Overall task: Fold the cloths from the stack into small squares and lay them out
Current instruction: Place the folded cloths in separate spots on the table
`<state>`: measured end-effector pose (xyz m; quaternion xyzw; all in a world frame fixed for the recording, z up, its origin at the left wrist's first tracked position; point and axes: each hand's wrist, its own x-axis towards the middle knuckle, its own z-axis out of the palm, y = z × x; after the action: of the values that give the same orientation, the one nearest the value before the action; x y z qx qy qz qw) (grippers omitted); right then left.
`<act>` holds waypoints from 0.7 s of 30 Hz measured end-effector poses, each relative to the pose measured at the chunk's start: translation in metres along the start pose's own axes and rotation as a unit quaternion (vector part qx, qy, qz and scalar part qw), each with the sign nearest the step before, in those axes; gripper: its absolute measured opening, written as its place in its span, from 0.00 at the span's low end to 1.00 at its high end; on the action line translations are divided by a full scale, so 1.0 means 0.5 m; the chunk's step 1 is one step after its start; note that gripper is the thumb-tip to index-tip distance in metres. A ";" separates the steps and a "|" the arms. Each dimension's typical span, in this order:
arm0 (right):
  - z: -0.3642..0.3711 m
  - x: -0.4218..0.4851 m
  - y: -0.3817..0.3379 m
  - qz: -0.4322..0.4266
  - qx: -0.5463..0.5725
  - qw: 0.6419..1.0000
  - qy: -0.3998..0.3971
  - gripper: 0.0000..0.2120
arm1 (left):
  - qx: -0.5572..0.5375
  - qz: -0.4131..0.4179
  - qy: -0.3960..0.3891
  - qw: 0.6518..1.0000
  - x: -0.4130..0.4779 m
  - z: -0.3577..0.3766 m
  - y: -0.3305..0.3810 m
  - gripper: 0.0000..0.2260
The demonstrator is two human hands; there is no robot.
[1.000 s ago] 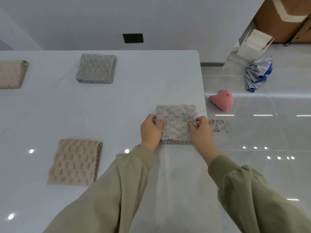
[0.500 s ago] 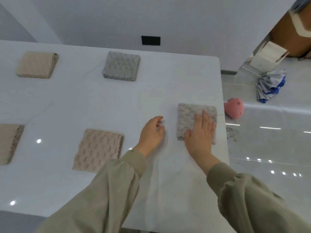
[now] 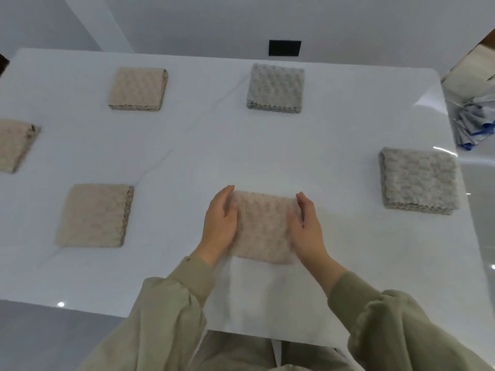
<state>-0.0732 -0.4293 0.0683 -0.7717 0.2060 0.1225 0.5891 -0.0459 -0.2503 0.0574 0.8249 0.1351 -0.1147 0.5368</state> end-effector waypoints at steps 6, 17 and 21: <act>0.064 -0.022 -0.001 -0.002 0.047 0.996 0.074 0.26 | -0.127 -0.050 -0.077 0.988 -0.002 0.005 0.004 0.20; 0.063 -0.052 0.022 0.001 0.067 0.994 0.081 0.26 | -0.077 0.022 -0.083 0.993 -0.055 0.000 -0.040 0.23; 0.085 -0.076 0.037 -0.005 0.055 0.996 0.074 0.31 | -0.054 0.036 -0.097 0.993 -0.065 0.019 -0.041 0.24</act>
<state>-0.1129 -0.3858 0.0572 -0.7463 0.2515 0.0505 0.6142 -0.0838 -0.2542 0.0471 0.7839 0.0584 -0.1669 0.5952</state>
